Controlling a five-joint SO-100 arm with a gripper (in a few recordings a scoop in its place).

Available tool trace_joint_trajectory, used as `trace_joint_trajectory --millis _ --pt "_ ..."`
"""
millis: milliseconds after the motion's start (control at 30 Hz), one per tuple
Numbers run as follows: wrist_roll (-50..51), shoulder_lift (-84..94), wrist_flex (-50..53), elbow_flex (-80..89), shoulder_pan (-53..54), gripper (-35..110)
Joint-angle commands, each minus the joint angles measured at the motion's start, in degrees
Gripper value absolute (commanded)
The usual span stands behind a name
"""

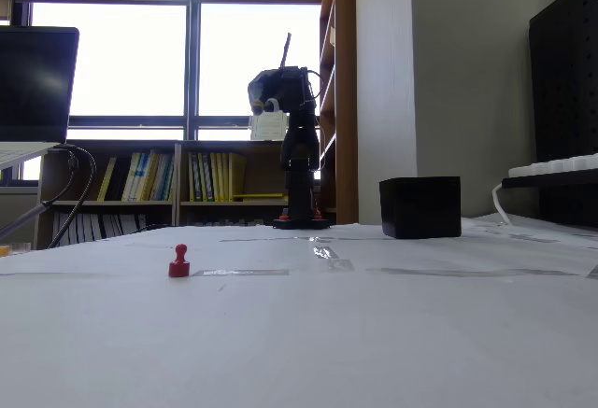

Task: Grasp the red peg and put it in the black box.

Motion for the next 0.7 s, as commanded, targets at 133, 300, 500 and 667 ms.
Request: trace_joint_trajectory --millis 133,300,500,667 --pt "2.81 10.20 -7.12 13.36 -0.44 0" --pt "3.43 16.44 -13.27 15.12 -0.62 0" --pt "3.34 23.38 -23.38 11.87 0.79 0" --pt "5.27 30.15 -31.11 13.36 0.35 0"
